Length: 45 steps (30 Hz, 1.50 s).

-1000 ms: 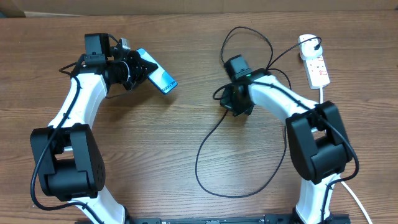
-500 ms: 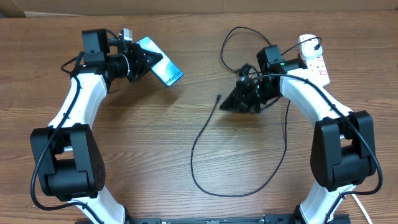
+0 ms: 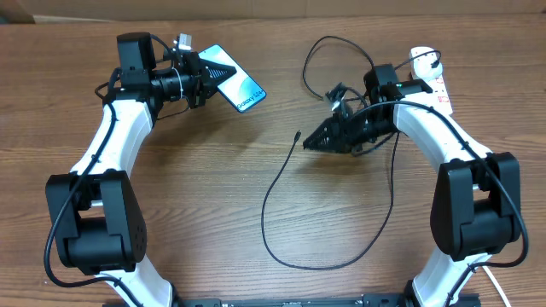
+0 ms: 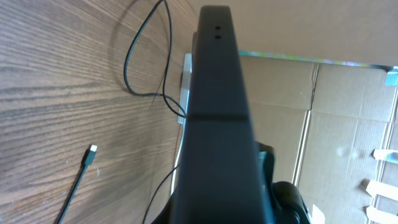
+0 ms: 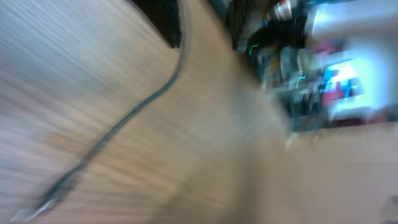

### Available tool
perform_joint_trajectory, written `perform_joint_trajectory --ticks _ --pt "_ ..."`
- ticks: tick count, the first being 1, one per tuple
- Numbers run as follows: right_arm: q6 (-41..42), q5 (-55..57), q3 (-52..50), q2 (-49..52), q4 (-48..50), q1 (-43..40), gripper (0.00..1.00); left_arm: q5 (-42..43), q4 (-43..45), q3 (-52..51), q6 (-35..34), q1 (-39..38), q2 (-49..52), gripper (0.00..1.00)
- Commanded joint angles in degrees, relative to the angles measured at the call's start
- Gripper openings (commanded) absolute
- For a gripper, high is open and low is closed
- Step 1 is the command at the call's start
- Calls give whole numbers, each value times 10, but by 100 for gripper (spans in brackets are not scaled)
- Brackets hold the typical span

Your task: Plug charger to phone and switch on socket

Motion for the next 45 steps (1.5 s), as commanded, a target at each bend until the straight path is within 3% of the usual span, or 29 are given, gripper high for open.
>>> perform_joint_trajectory --ticks 1,3,6,14,17,20,31,33,34,45 --pt "289 218 5 -13 68 24 42 15 8 7 13 0 -14 4" --pt "358 290 5 -13 97 40 54 11 7 7 22 2 -14 4" --pt "467 424 5 -10 114 72 61 7 8 7 22 2 -14 4" --pt "588 557 5 12 148 159 59 19 4 7 22 1 -14 4" --pt "596 565 5 22 161 167 54 25 3 7 22 1 -14 4" --pt "611 558 5 43 177 174 44 25 3 7 22 1 -14 4" --pt "611 546 5 83 190 190 41 25 3 7 22 1 -14 4" --pt "611 541 5 90 189 190 36 25 3 7 22 1 -14 4" --pt "611 539 5 92 189 190 27 24 3 7 22 1 -14 4" --pt "560 574 5 92 118 180 17 22 3 7 22 1 -14 4"
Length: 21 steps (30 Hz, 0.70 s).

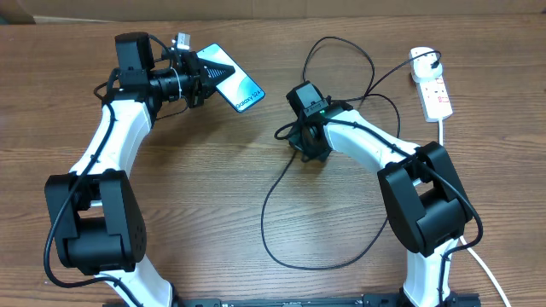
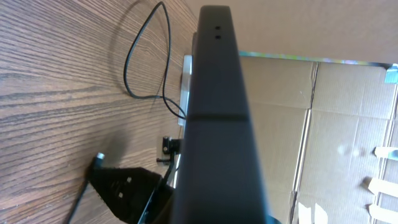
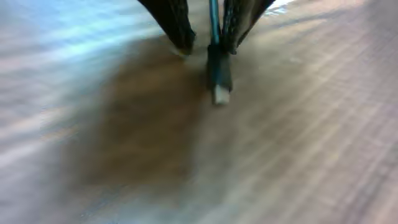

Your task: Plug charger to phone and switch on socket

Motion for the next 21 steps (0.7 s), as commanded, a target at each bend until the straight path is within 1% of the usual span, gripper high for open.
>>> perform_joint_trajectory --ticks 1,4,8,13,16,17,18,19,21 --pt "-28 33 -2 18 -40 -17 16 20 3 7 13 0 -14 4" --pt "-54 35 -2 18 -72 -38 14 20 2 7 13 0 -14 4" --pt "-55 34 -2 18 -116 -69 13 20 2 7 13 0 -14 4" --pt "-58 -30 -2 18 -126 -101 14 20 2 7 13 0 -14 4" --pt "-68 -34 -3 18 -126 -117 15 28 2 7 13 0 -14 4" --pt "-70 -31 -3 18 -126 -124 14 31 2 7 13 0 -14 4" --pt "-78 -31 -3 18 -126 -131 10 33 2 7 13 0 -14 4" --pt "-91 -32 -3 18 -127 -140 4 33 2 7 13 0 -14 4" --pt "-120 -32 -3 18 -131 -154 4 36 2 7 13 0 -14 4"
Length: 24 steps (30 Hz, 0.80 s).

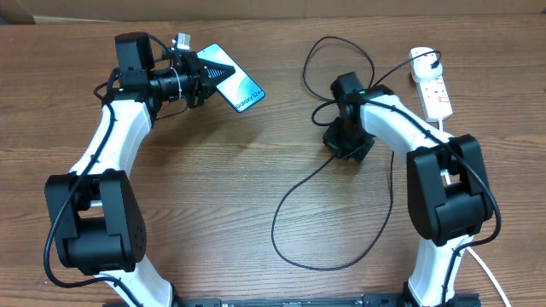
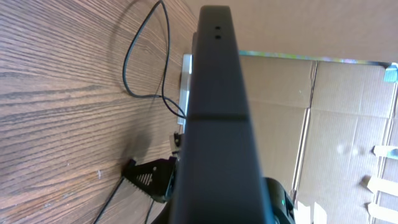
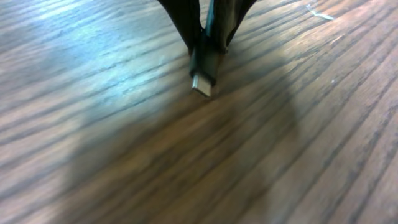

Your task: Plug charger to phone and switch on socket

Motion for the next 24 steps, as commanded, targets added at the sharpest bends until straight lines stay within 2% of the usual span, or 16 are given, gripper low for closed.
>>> perform_joint_trajectory --ticks 1,14,24 --pt "-60 21 -12 19 -8 -33 4 31 2 7 13 0 -14 4" --pt "-188 2 -9 -3 -24 -83 4 30 2 7 13 0 -14 4" --pt "-372 -213 -9 -64 -41 -133 4 33 2 7 13 0 -14 4"
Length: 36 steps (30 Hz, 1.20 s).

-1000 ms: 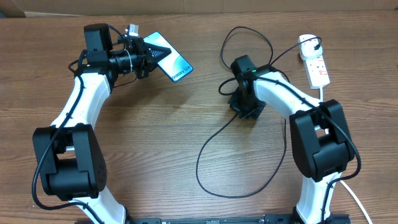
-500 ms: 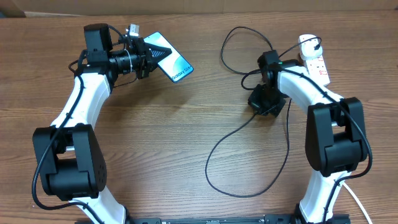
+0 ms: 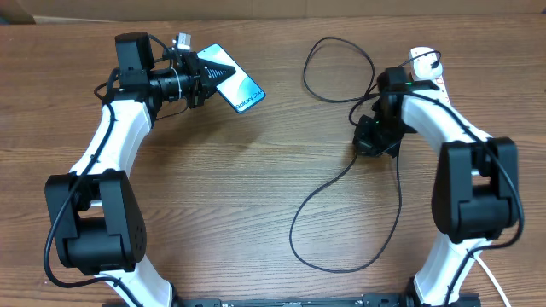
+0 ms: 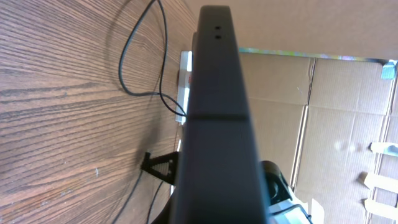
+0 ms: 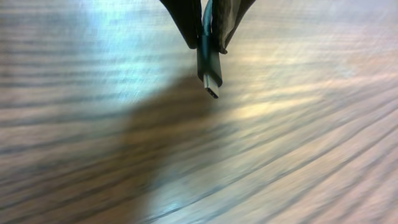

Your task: Plug charger to phone and switch on socket

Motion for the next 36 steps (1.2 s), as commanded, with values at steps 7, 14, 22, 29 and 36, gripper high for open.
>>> perform_joint_trajectory --ticks 7,14,22,29,36 --pt "-217 -141 -2 -39 -47 -24 4 26 2 7 13 0 -14 4" --pt "-396 -346 -1 -39 -107 -24 4 30 2 7 13 -1 -14 4" --pt "-486 -464 -1 -39 -171 -24 4 41 3 7 6 -1 -14 4" --pt "-545 -500 -1 -39 -241 -16 4 76 10 7 -13 -6 -14 4" --pt "-616 -527 -1 -39 -301 -2 4 77 29 7 -29 -16 -14 4"
